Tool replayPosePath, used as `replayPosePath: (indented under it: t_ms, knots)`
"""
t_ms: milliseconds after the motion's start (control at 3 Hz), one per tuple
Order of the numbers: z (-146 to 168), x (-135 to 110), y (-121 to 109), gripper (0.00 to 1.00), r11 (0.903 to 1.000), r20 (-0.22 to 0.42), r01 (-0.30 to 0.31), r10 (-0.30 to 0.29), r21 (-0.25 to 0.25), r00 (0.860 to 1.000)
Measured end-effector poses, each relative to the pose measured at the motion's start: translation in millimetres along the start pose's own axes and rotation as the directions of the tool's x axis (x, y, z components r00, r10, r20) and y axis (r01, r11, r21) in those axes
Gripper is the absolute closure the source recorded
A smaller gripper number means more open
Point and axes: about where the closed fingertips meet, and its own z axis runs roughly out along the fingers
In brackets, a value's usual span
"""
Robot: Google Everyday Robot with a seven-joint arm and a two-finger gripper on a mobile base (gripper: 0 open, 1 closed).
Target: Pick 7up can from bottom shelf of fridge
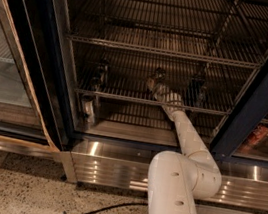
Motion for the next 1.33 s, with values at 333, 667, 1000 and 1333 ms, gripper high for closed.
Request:
replayPosePath:
  t_ms: [333, 667, 1000, 1333]
  knots:
    - [-7, 4, 0, 1.00, 0.9997, -0.012, -0.008, 0.008, -0.021, 1.000]
    - [-16, 10, -2, 1.00, 0.9987, -0.016, -0.021, 0.020, -0.046, 1.000]
    - [-27, 14, -1, 1.00, 0.9960, -0.017, -0.033, 0.031, -0.083, 0.999]
    - [-44, 8, 11, 1.00, 0.9899, -0.004, -0.013, 0.012, -0.141, 1.000]
